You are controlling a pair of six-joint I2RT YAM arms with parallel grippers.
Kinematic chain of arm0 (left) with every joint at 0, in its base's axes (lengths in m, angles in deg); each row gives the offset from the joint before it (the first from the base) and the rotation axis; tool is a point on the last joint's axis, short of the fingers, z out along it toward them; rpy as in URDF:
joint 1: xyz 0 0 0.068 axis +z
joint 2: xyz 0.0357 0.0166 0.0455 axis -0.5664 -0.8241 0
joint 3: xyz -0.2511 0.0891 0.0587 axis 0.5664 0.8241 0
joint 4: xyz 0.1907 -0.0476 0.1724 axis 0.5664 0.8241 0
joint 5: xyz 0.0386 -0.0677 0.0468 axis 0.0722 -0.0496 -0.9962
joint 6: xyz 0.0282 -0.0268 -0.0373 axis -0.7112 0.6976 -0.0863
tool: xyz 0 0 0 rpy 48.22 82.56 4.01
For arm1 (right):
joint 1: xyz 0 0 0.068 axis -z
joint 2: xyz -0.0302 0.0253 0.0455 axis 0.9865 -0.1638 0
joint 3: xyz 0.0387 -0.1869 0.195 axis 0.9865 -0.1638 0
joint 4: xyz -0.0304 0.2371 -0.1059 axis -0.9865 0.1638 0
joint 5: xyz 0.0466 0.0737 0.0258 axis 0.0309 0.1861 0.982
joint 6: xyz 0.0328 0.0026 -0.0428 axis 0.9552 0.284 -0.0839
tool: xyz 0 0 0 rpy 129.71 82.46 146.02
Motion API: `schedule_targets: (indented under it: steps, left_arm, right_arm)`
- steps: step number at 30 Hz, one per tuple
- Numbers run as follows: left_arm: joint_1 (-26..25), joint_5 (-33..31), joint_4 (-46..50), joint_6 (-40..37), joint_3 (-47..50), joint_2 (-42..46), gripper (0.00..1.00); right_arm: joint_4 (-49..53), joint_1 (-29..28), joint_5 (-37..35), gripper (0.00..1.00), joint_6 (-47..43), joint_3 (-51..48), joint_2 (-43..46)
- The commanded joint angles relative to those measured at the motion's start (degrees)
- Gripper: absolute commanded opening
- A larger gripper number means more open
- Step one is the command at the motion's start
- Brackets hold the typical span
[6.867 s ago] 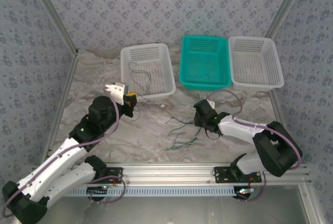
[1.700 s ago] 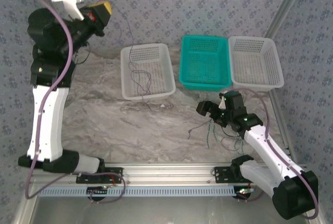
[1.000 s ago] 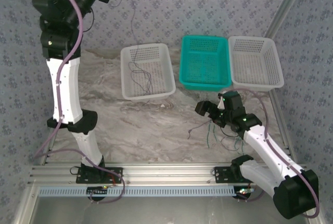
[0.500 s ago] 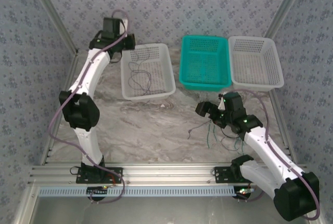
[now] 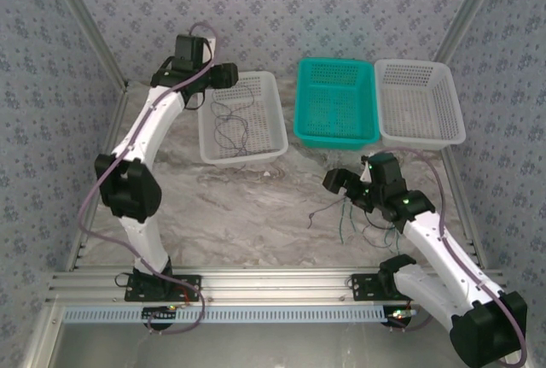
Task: Untangle the cables
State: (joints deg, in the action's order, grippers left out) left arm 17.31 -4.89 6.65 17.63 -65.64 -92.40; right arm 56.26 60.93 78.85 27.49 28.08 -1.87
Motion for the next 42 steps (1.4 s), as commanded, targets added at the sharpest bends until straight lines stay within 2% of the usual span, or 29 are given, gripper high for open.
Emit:
schedule_targets:
  steps: [1,3,5,8,11,15,19,21,26,29,30,34,37,39,42]
  left_arm:
    - [-2.8,1.3,-3.9,-2.0,3.9,11.8,0.74]
    - [-4.9,5.3,-7.2,-2.6,9.5,18.1,0.74]
    - [-8.5,8.4,-12.6,-3.9,17.8,25.7,0.73]
    - [-15.9,8.8,-20.8,-6.8,30.7,36.1,0.75]
    - [-23.4,8.6,-25.4,-10.1,40.4,43.5,0.77]
    - [-32.0,8.8,-28.4,-13.6,49.0,47.9,0.78]
    - [-37.6,9.3,-29.0,-16.4,53.2,46.5,0.79]
    - [-39.5,9.3,-29.1,-16.8,54.6,45.2,0.8]
    - [-40.6,9.1,-34.2,-13.9,60.0,45.1,0.81]
    - [-40.6,8.0,-35.6,-13.4,63.1,44.9,0.82]
    - [-40.6,7.2,-34.2,-13.1,62.9,44.1,0.81]
    - [-40.6,6.5,-30.0,-12.3,60.7,38.8,0.8]
    - [-40.6,7.2,-38.9,-9.9,64.6,36.4,0.8]
    - [-40.6,8.5,-45.2,-8.5,66.7,34.6,0.8]
    - [-40.7,10.9,-49.6,-8.8,67.2,30.8,0.8]
  right_arm:
    - [4.5,0.3,-7.3,0.99,-0.3,2.4,0.6]
    - [7.0,1.2,-12.6,0.99,0.8,2.4,0.6]
    - [8.3,3.3,-14.6,0.99,2.3,2.1,0.0]
    - [8.5,5.8,-16.5,0.99,2.4,1.2,-2.7]
    - [7.0,7.8,-15.1,1.0,2.9,0.8,-7.4]
    - [3.7,9.5,-12.0,1.0,4.4,3.0,-17.9]
    - [-0.1,10.3,-13.1,0.95,2.4,4.6,-26.3]
    - [-2.6,11.4,-12.7,0.85,2.0,4.2,-29.2]
    - [-5.0,12.0,-10.1,0.28,2.1,2.9,-27.9]
    - [-4.6,11.9,-8.9,0.04,2.7,2.9,-24.4]
    - [-4.7,11.9,-7.7,0.0,2.8,2.9,-23.3]
    - [-4.6,9.5,-2.5,0.0,2.7,4.2,-19.3]
    - [-4.6,5.3,-2.1,0.0,3.5,5.6,-15.6]
    - [-3.1,2.6,-4.5,0.0,5.6,7.1,-13.3]
    - [-1.5,-0.5,-7.4,0.0,8.7,8.5,-10.7]
